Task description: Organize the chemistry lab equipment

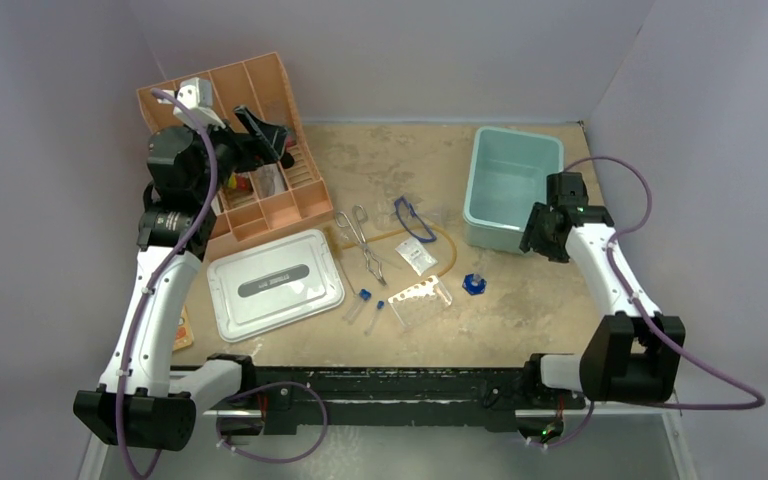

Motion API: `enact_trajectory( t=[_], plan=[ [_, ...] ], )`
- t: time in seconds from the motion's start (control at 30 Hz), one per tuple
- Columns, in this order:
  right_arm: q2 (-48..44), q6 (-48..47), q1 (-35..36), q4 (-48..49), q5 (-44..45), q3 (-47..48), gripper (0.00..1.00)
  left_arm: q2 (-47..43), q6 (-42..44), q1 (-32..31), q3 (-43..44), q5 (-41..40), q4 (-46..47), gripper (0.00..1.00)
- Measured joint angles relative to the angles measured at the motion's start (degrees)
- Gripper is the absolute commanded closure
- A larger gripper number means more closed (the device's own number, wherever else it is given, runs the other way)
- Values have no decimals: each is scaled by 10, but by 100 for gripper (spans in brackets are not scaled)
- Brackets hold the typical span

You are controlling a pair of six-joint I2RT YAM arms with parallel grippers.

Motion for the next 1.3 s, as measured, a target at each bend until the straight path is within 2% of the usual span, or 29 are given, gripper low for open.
enact_trajectory(
  t=[0.17,0.33,0.6,0.77,0.93,1.07,1.3],
  plan=[
    [35,-40,0,36,-2,11,45,0,0,0,0,2,2,16],
    [34,-53,0,62,-23,31,38,0,-2,-4,0,4,2,16],
    [-61,-24,0,26,-78,31,26,2,-17,-36,-34,47,58,17],
    [-129,-12,0,25,-120,16,23,37,-11,-124,-58,66,88,18],
    [-151,4,0,37,-156,15,22,103,15,-266,-97,51,134,24],
    [-169,33,0,51,-176,14,22,177,46,-376,-137,37,191,25],
    [-185,118,0,52,-154,14,22,324,98,-481,-134,31,297,29]
  ],
)
